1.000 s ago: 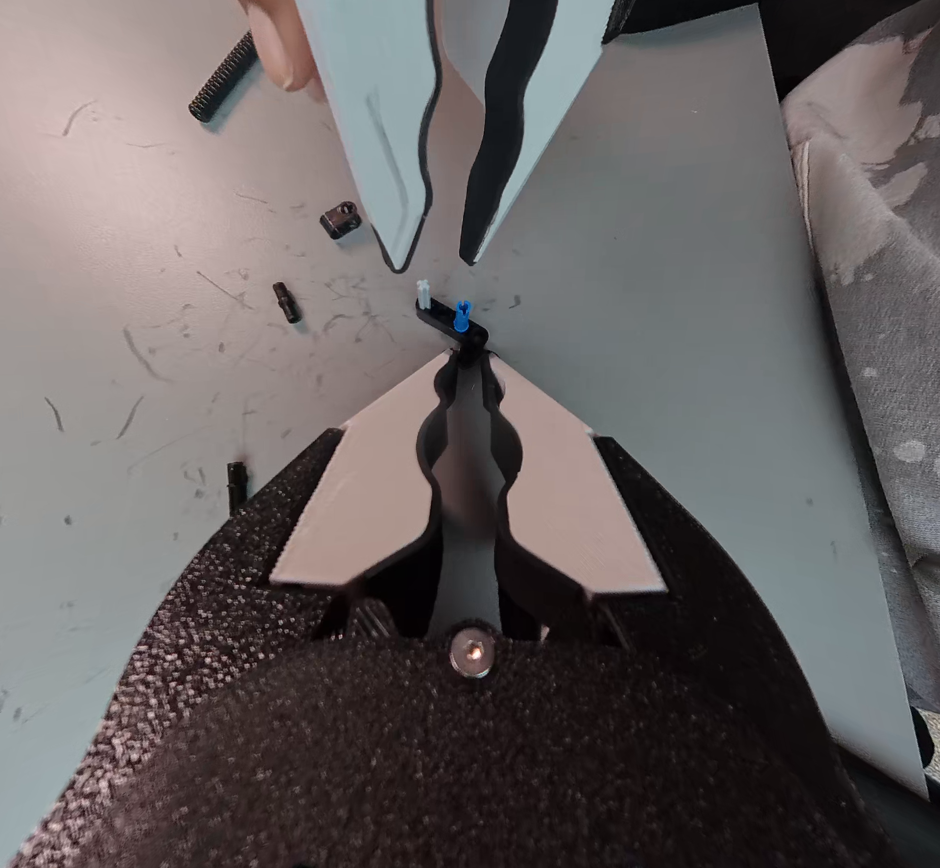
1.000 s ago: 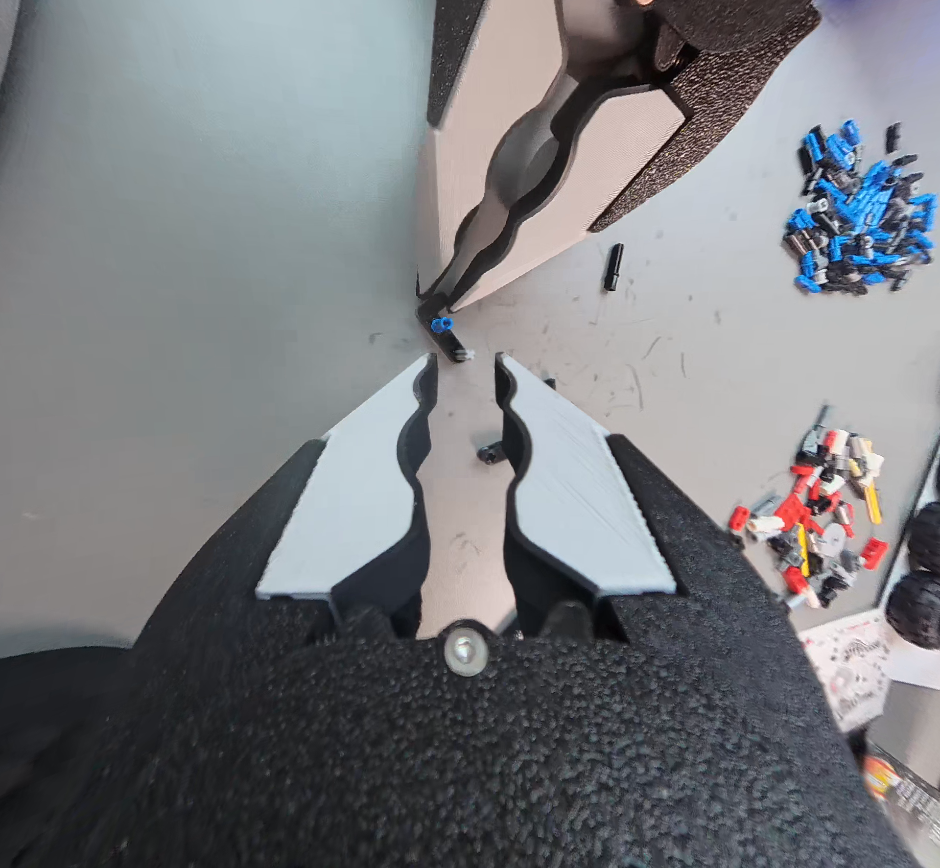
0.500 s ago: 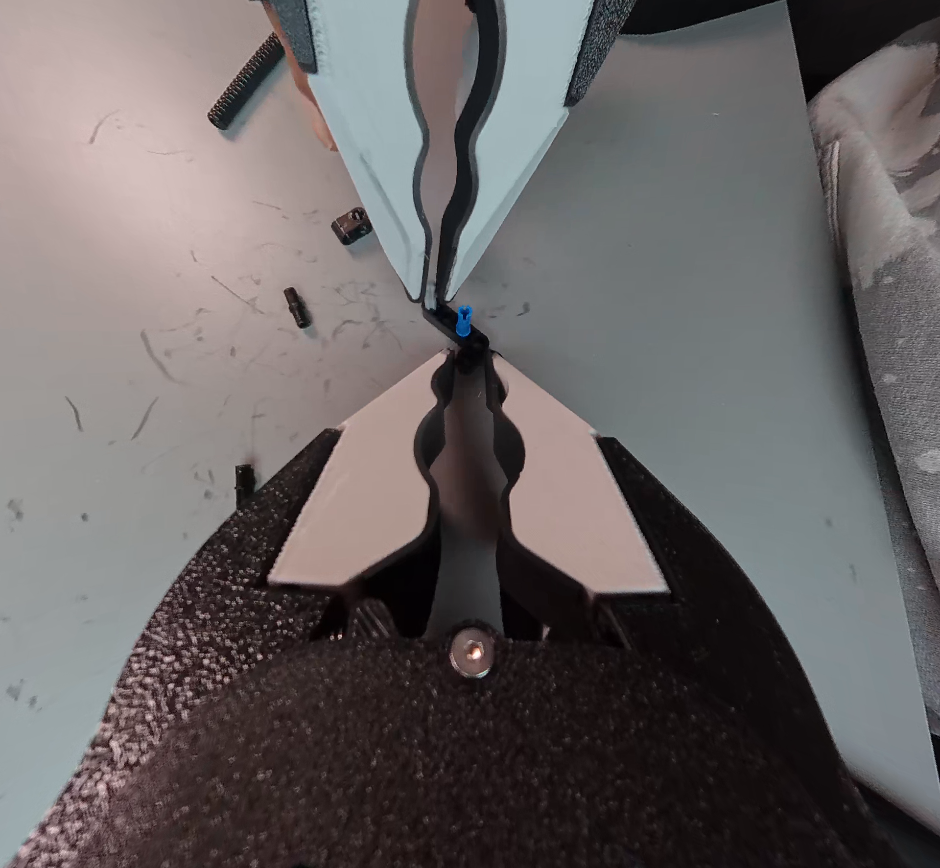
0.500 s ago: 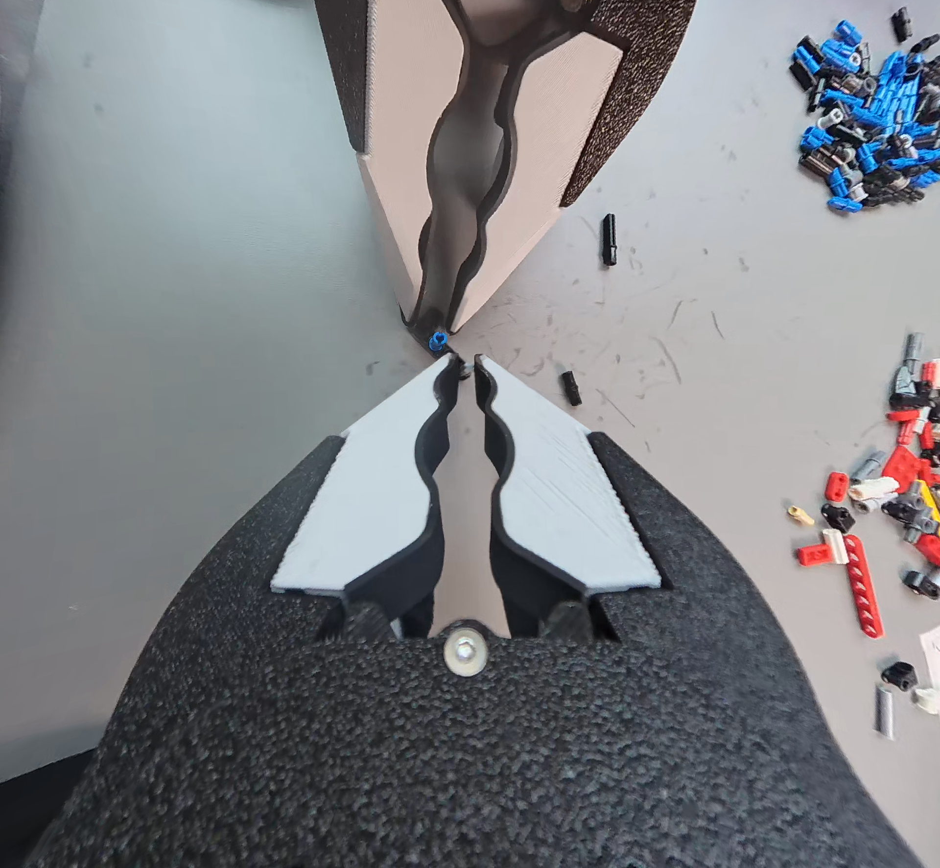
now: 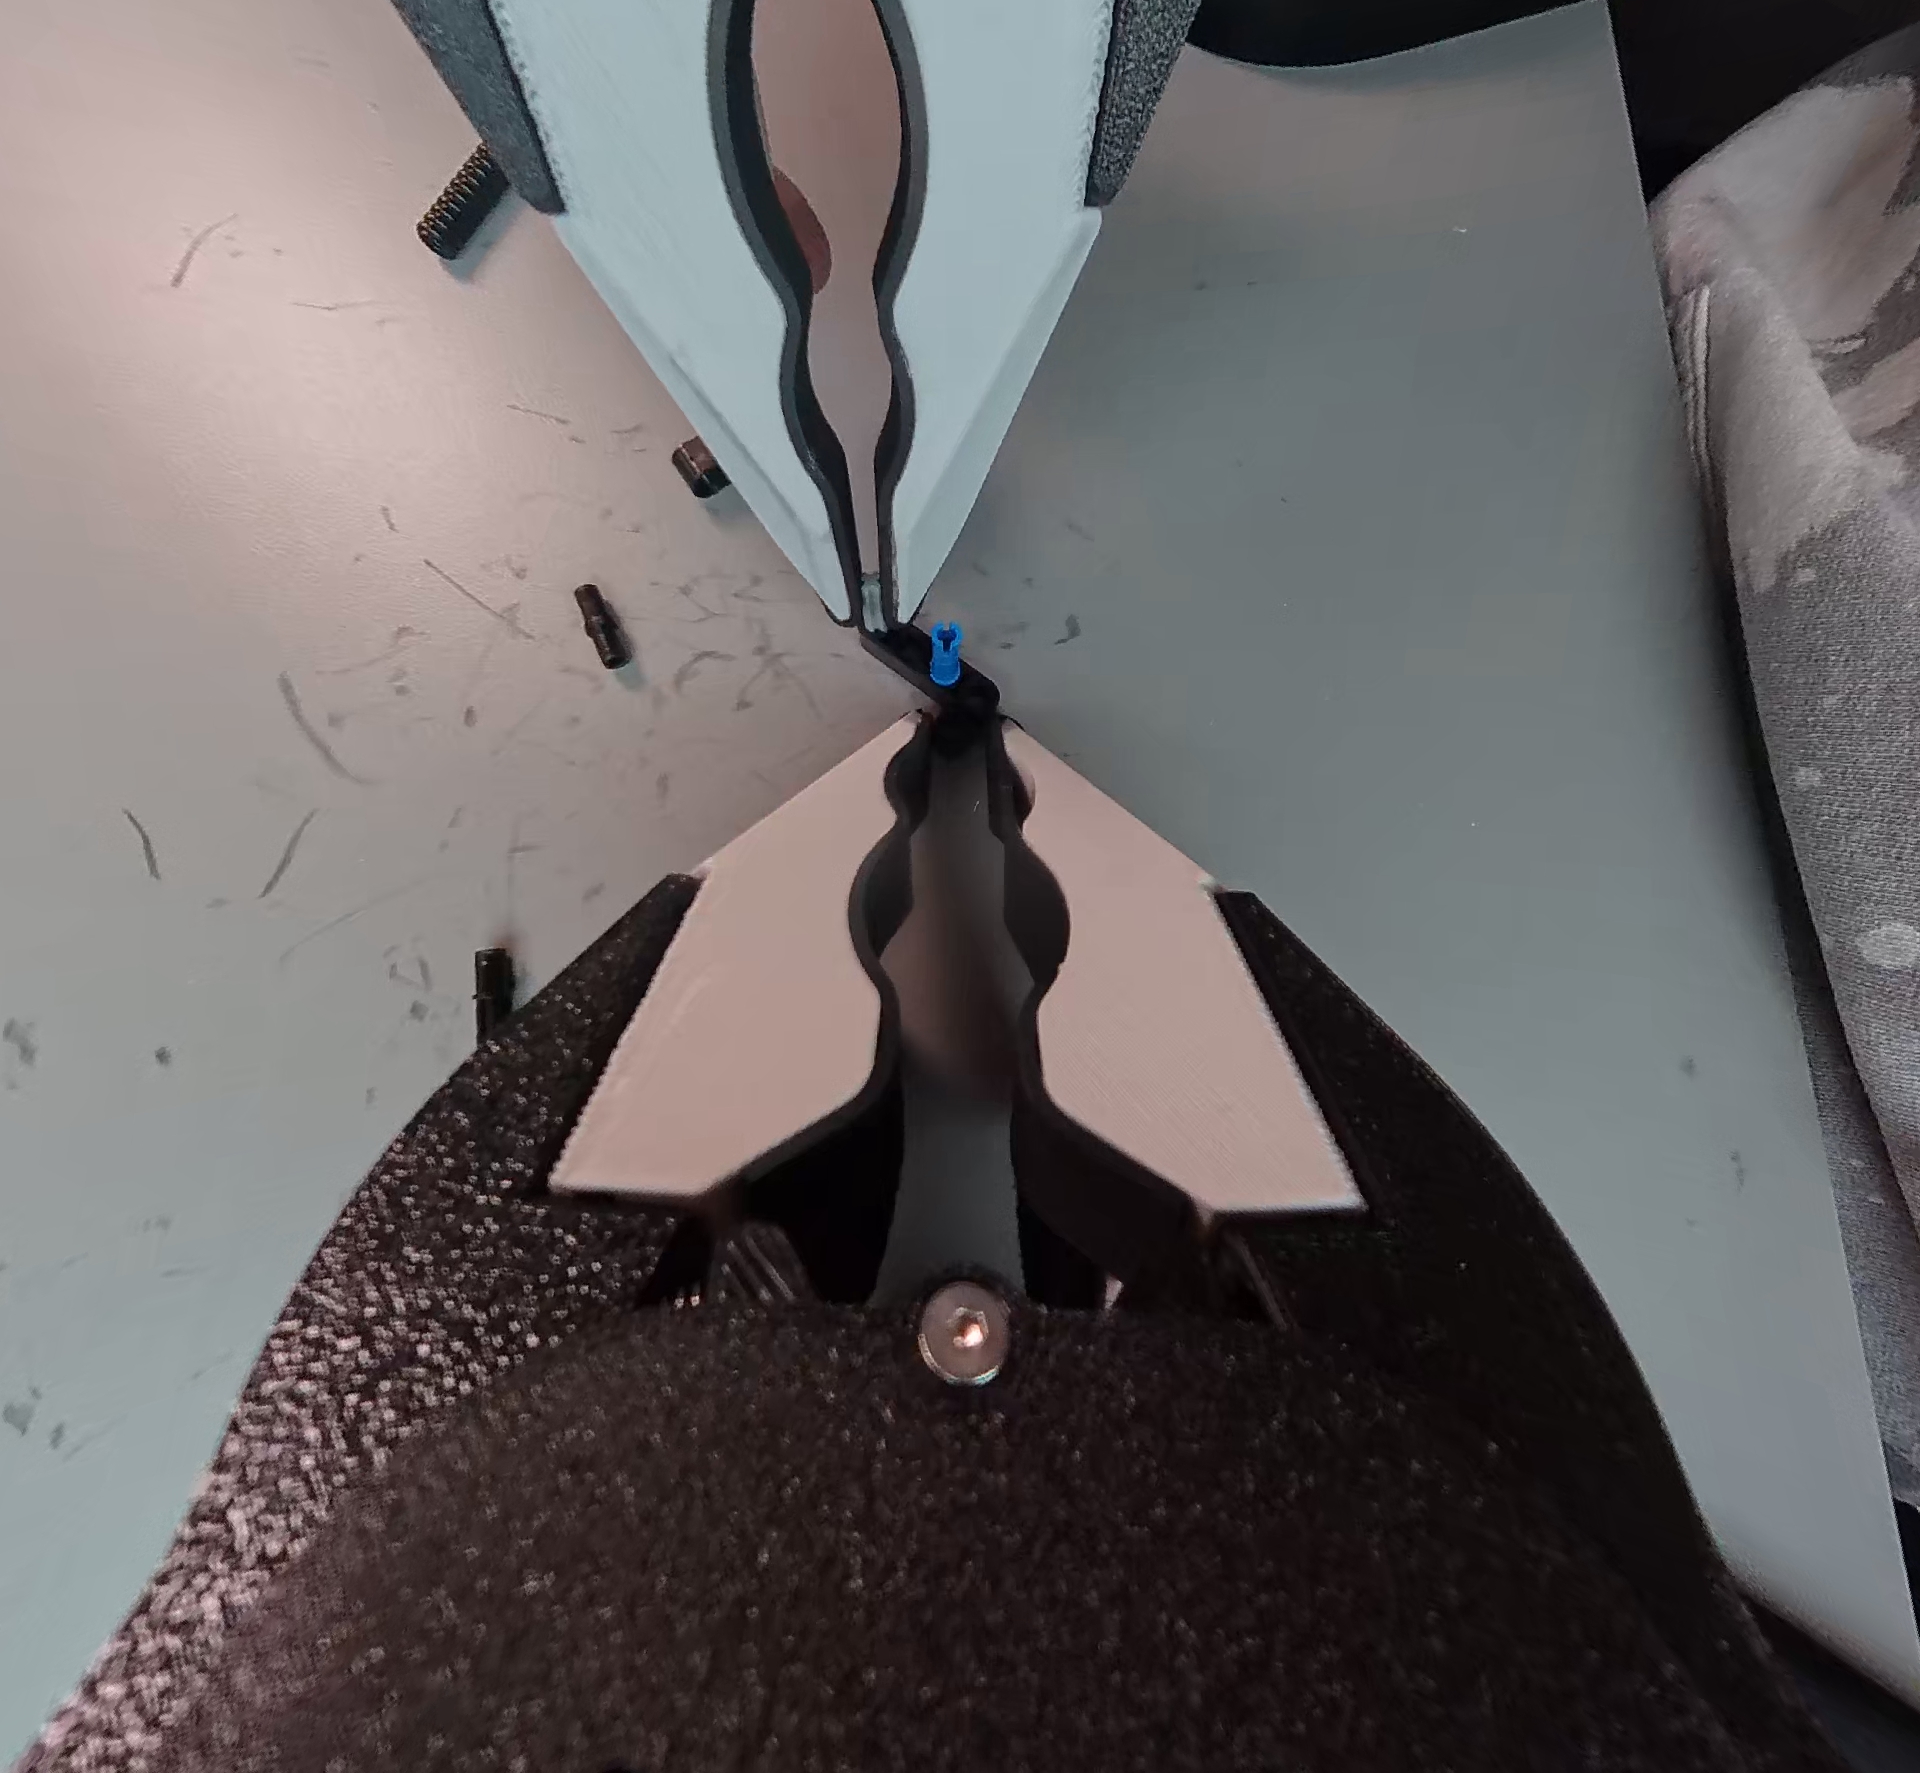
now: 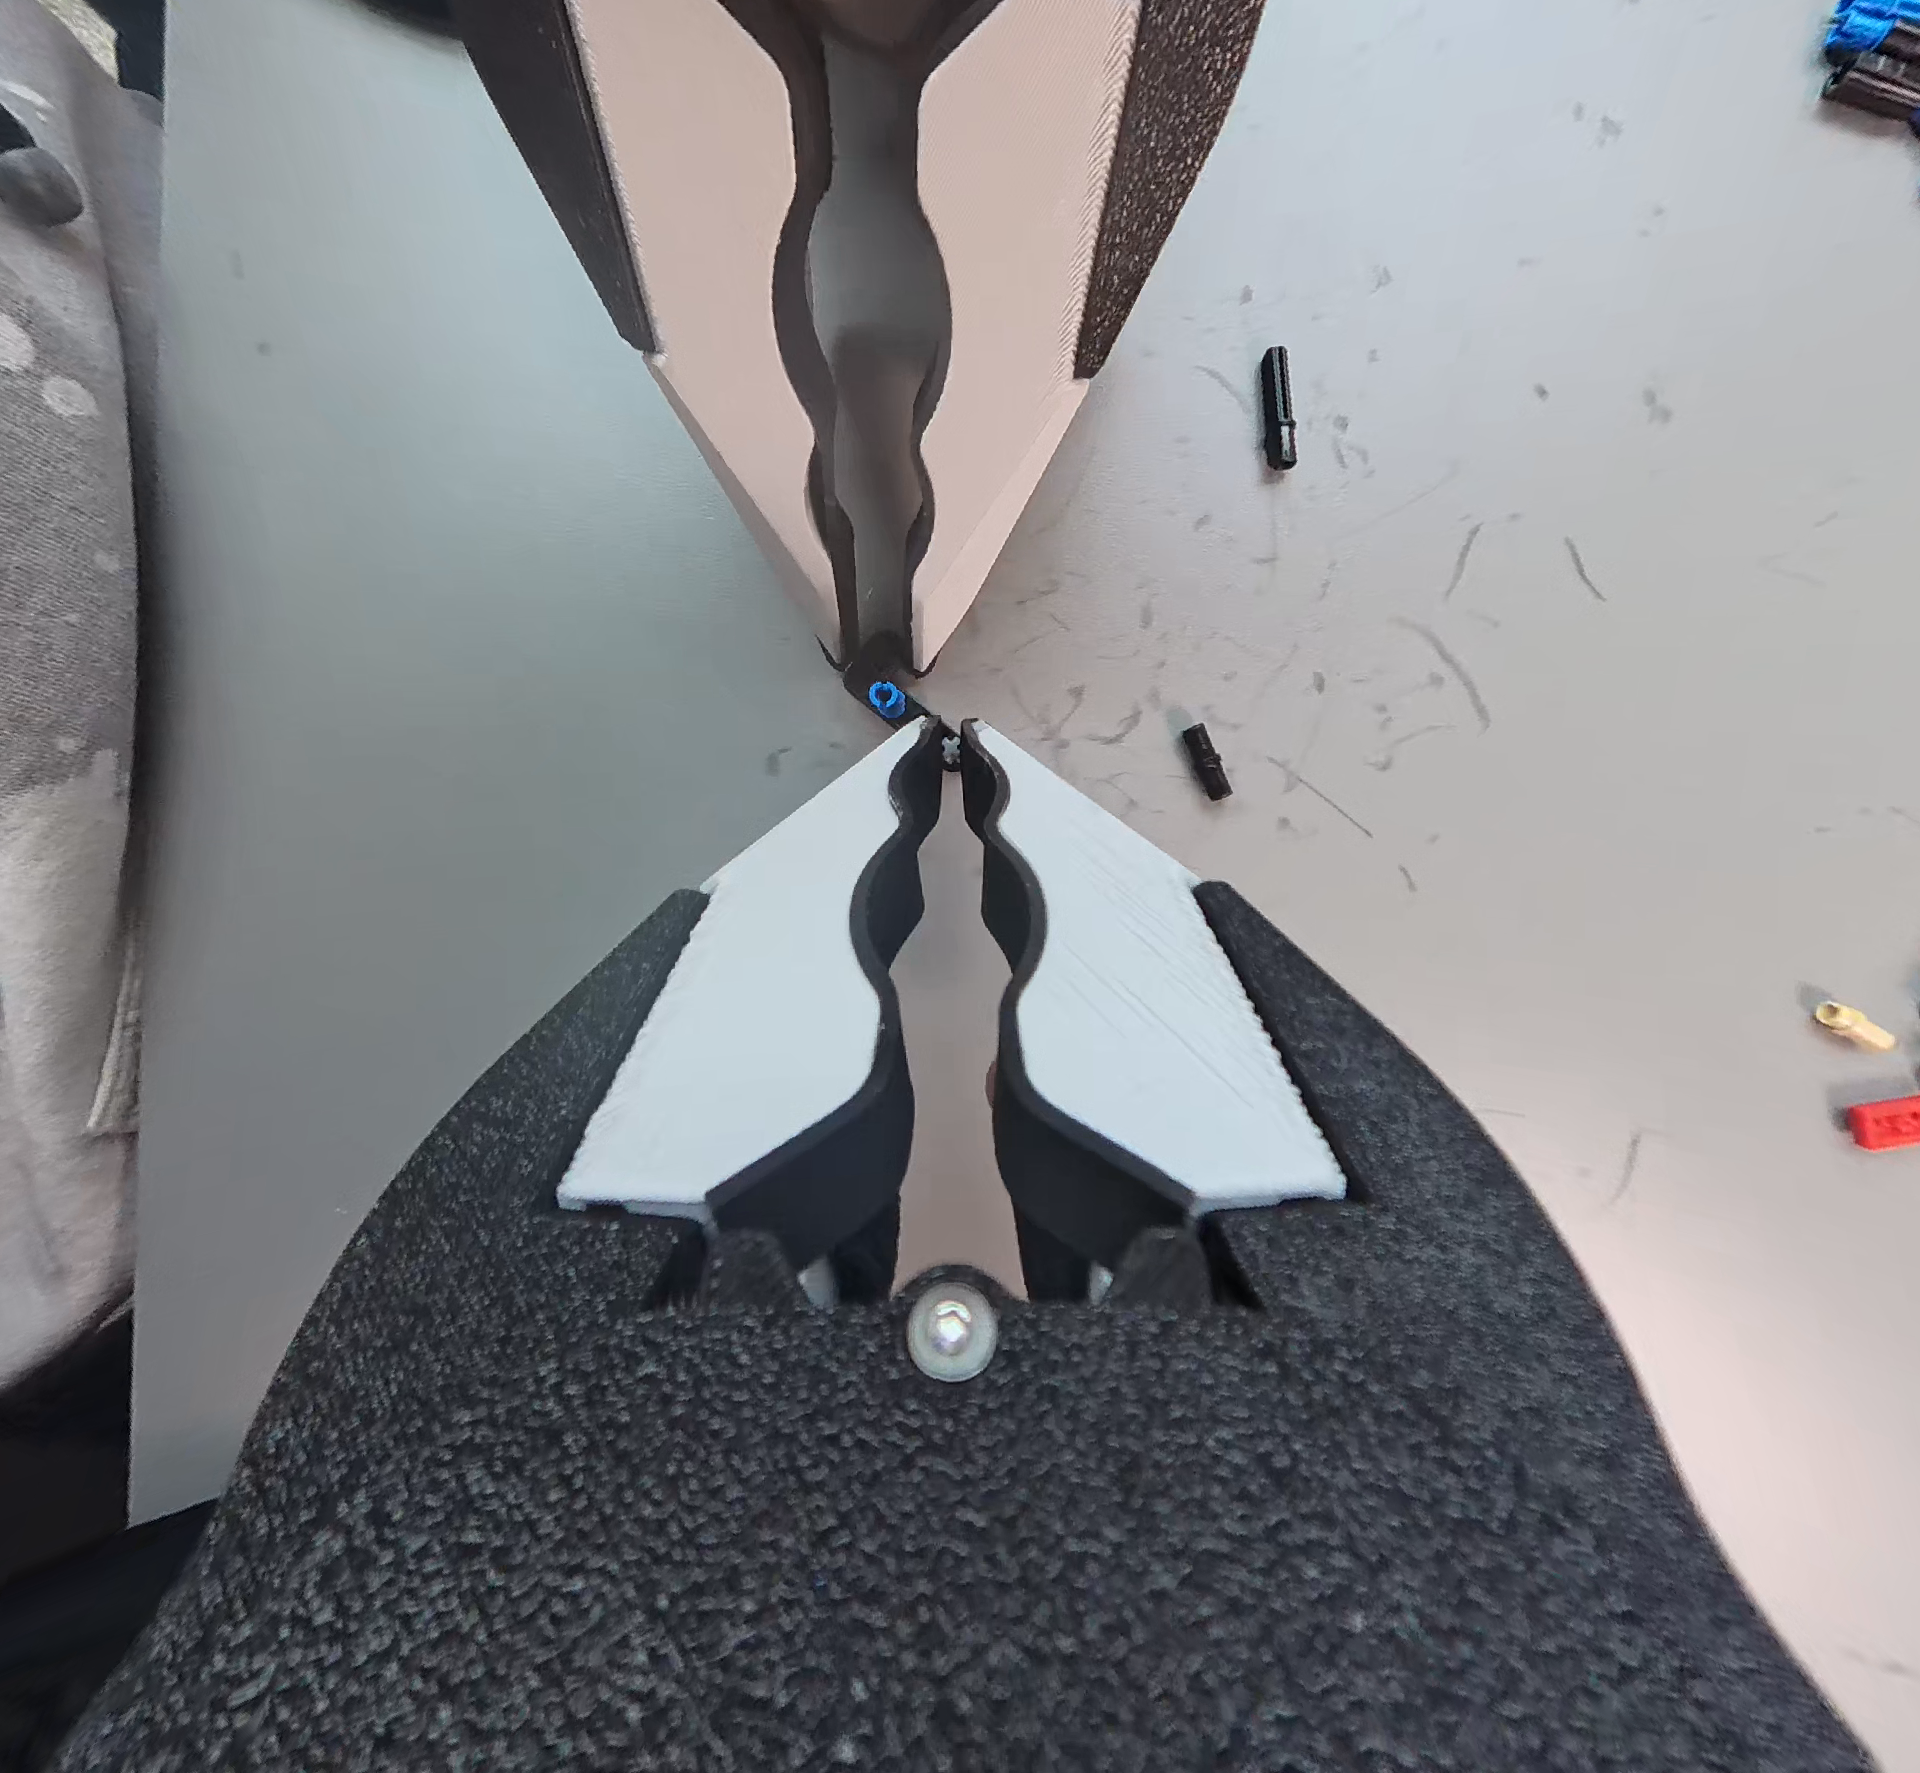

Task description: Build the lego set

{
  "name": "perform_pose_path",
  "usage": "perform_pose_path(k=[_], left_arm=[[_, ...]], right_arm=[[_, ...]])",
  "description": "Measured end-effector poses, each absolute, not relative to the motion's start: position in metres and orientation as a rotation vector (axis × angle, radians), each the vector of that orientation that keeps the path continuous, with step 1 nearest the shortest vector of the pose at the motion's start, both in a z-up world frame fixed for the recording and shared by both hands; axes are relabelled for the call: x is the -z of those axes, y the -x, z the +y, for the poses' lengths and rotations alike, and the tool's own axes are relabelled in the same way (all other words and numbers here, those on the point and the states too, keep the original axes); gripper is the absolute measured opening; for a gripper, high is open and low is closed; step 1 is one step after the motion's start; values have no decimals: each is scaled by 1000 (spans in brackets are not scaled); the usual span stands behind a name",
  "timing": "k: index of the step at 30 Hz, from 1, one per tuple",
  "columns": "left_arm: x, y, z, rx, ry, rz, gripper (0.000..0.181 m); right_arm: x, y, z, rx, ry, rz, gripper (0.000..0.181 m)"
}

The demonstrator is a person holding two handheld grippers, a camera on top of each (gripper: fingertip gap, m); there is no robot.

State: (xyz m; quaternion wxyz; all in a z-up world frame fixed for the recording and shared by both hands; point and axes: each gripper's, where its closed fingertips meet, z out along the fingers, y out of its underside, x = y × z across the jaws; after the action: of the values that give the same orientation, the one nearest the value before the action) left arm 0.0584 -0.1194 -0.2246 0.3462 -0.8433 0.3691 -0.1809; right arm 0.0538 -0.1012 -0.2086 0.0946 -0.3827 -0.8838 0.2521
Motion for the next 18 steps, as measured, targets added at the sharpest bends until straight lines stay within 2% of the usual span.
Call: perform_pose_path(k=[10, 13, 15, 18], left_arm=[[224, -58, -119, 478, 2191, 954, 9], [224, -58, -120, 478, 2182, 974, 9], [224, -58, -121, 482, 2172, 997, 9], [224, -52, -120, 454, 2150, 1027, 18]], right_arm=[[207, -51, -100, -787, 1097, -2571, 5], [189, -55, -103, -1029, 1102, -2426, 24], [189, -62, -96, -1006, 1079, -2388, 33], [197, -69, -88, -931, 1074, -2388, 36]])
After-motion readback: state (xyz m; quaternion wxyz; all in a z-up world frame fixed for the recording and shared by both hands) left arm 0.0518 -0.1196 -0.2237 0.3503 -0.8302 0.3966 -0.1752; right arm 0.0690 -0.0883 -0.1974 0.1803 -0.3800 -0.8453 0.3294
